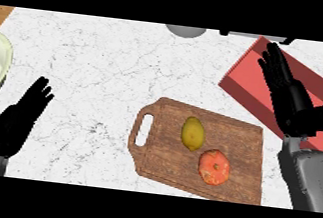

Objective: Pick the lemon from the cutting board and place it in the cardboard box

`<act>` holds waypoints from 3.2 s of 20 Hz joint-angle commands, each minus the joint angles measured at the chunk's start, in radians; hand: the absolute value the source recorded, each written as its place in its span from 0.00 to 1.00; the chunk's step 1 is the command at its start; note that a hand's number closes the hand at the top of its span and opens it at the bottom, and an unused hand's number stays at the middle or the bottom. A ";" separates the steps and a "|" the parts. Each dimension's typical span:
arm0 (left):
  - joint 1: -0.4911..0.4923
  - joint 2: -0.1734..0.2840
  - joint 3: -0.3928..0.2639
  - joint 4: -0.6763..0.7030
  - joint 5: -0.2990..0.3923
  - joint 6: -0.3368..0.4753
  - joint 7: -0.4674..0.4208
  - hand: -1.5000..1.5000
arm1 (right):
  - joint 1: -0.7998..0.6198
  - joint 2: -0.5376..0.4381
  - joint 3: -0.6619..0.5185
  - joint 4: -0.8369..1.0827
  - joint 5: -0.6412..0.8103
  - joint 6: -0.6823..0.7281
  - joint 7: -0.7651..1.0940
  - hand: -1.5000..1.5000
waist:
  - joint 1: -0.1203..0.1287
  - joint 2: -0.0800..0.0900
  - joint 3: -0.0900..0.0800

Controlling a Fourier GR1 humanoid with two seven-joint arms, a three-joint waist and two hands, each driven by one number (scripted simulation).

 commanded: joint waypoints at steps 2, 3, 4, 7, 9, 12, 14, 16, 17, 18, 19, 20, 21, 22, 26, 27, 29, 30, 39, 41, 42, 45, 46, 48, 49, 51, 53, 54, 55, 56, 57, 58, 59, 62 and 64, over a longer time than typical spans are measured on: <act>-0.009 -0.011 0.037 0.009 0.014 -0.006 0.015 0.50 | 0.012 0.008 0.010 -0.030 0.021 -0.021 0.069 0.00 | -0.018 -0.041 0.036; 0.019 -0.039 0.038 0.025 -0.004 -0.009 -0.060 0.50 | 0.076 0.057 0.052 -0.091 0.064 -0.085 0.073 0.00 | -0.021 -0.042 0.035; -0.005 0.047 0.072 -0.112 0.038 0.010 0.093 0.50 | 0.108 0.073 0.053 -0.128 0.077 -0.129 0.088 0.00 | -0.019 -0.047 0.036; -0.001 0.021 0.075 -0.057 0.029 0.017 0.047 0.50 | 0.118 -0.171 -0.030 -0.058 0.364 -0.239 0.071 0.00 | -0.066 -0.054 0.023; -0.025 0.013 0.081 -0.047 0.053 0.005 0.071 0.50 | 0.158 0.076 -0.051 -0.170 0.313 -0.442 -0.086 0.00 | -0.061 -0.048 0.036; -0.025 0.016 0.091 -0.092 0.058 0.011 0.092 0.50 | 0.309 0.144 0.095 -0.308 0.389 -0.456 -0.237 0.00 | -0.041 -0.048 0.036; -0.042 0.031 0.110 -0.066 0.066 -0.019 0.094 0.50 | 0.404 0.124 0.187 -0.389 0.459 -0.436 -0.262 0.00 | -0.041 -0.046 0.035; -0.031 0.015 0.093 -0.094 0.042 -0.002 0.104 0.50 | 0.410 0.071 0.233 -0.433 0.548 -0.411 -0.177 0.00 | -0.031 -0.045 0.035; -0.028 0.004 0.089 -0.071 0.046 -0.023 0.087 0.50 | 0.444 0.040 0.261 -0.472 0.587 -0.382 -0.085 0.00 | -0.034 -0.045 0.034; -0.041 0.023 0.105 -0.088 0.059 -0.014 0.116 0.50 | 0.445 0.020 0.298 -0.455 0.653 -0.365 -0.010 0.00 | -0.033 -0.046 0.033; -0.050 -0.011 0.064 -0.111 0.022 0.028 0.110 0.50 | 0.415 -0.031 0.282 -0.414 0.688 -0.317 0.060 0.00 | -0.033 -0.045 0.032; -0.009 -0.005 0.069 -0.097 0.028 0.003 0.087 0.50 | 0.434 -0.067 0.302 -0.424 0.740 -0.284 0.109 0.00 | -0.030 -0.047 0.029; 0.001 0.007 0.079 -0.116 0.044 0.000 0.110 0.50 | 0.441 -0.115 0.292 -0.434 0.769 -0.236 0.169 0.00 | -0.027 -0.051 0.028; -0.007 0.014 0.085 -0.117 0.046 -0.014 0.099 0.50 | 0.422 -0.126 0.308 -0.419 0.814 -0.203 0.231 0.00 | -0.020 -0.048 0.027; -0.019 0.018 0.087 -0.118 0.049 -0.020 0.116 0.50 | 0.331 -0.165 0.346 -0.439 0.906 -0.010 0.491 0.00 | -0.006 -0.042 0.028; -0.049 0.023 0.087 -0.131 0.048 -0.010 0.135 0.50 | 0.302 -0.159 0.376 -0.458 0.922 0.048 0.558 0.00 | -0.008 -0.043 0.028; -0.018 0.007 0.069 -0.169 0.042 0.001 0.142 0.50 | 0.263 -0.120 0.422 -0.462 0.932 0.146 0.694 0.00 | 0.004 -0.045 0.030; -0.026 0.002 0.073 -0.123 0.035 -0.009 0.118 0.50 | 0.182 -0.077 0.435 -0.430 0.925 0.198 0.756 0.00 | 0.010 -0.038 0.030; -0.015 -0.024 0.083 -0.175 0.011 0.018 0.144 0.50 | -0.032 0.180 0.417 -0.284 0.813 0.426 1.089 0.00 | -0.004 -0.040 0.035; -0.017 -0.017 0.103 -0.147 0.015 -0.013 0.137 0.50 | -0.057 0.194 0.393 -0.293 0.800 0.466 1.119 0.00 | -0.012 -0.040 0.035; -0.014 -0.019 0.105 -0.148 0.010 -0.018 0.142 0.50 | -0.059 0.190 0.365 -0.283 0.797 0.460 1.099 0.00 | -0.014 -0.040 0.035; -0.058 -0.041 0.110 -0.086 -0.001 -0.009 0.135 0.50 | -0.055 0.193 0.358 -0.306 0.766 0.531 1.142 0.00 | -0.023 -0.040 0.035; -0.009 -0.026 0.107 -0.183 0.010 -0.011 0.181 0.50 | -0.034 0.200 0.376 -0.223 0.811 0.458 1.074 0.00 | -0.012 -0.041 0.036; -0.031 -0.016 0.135 -0.139 0.016 -0.039 0.157 0.50 | 0.026 0.165 0.382 -0.308 0.795 0.512 1.096 0.00 | -0.022 -0.042 0.035; -0.056 -0.032 0.114 -0.152 -0.006 -0.004 0.193 0.50 | -0.017 0.179 0.352 -0.255 0.789 0.516 1.088 0.00 | -0.020 -0.041 0.036; 0.022 -0.032 0.132 -0.163 0.004 -0.059 0.137 0.50 | 0.018 0.187 0.383 -0.199 0.847 0.444 1.026 0.00 | -0.013 -0.041 0.036; -0.013 -0.061 0.124 -0.151 -0.026 -0.037 0.153 0.50 | 0.005 0.214 0.360 -0.299 0.816 0.529 1.107 0.00 | -0.020 -0.042 0.036; -0.067 -0.083 0.110 -0.104 -0.041 -0.029 0.162 0.50 | -0.008 0.204 0.345 -0.180 0.845 0.463 0.992 0.00 | -0.020 -0.039 0.036; 0.035 -0.053 0.128 -0.255 -0.030 -0.021 0.219 0.50 | -0.011 0.198 0.330 -0.221 0.846 0.492 1.009 0.00 | -0.013 -0.042 0.036; 0.060 -0.041 0.147 -0.320 0.003 -0.024 0.252 0.50 | 0.021 0.238 0.390 -0.219 0.890 0.446 1.027 0.00 | -0.011 -0.043 0.036; -0.111 -0.027 0.190 -0.111 -0.007 -0.053 0.232 0.50 | 0.000 0.246 0.408 -0.183 0.878 0.437 1.006 0.00 | -0.021 -0.039 0.036; 0.059 -0.086 0.142 -0.215 -0.041 -0.068 0.168 0.50 | -0.012 0.236 0.329 -0.236 0.862 0.492 0.997 0.00 | -0.015 -0.041 0.036; 0.044 -0.065 0.167 -0.256 -0.046 -0.061 0.197 0.50 | -0.033 0.242 0.323 -0.173 0.882 0.473 0.961 0.00 | -0.014 -0.041 0.036; 0.016 -0.102 0.176 -0.159 -0.071 -0.084 0.164 0.50 | 0.025 0.247 0.372 -0.228 0.937 0.464 0.951 0.00 | -0.018 -0.041 0.036; 0.066 -0.076 0.210 -0.238 -0.048 -0.109 0.179 0.50 | -0.004 0.247 0.394 -0.132 0.954 0.397 0.922 0.00 | -0.011 -0.041 0.036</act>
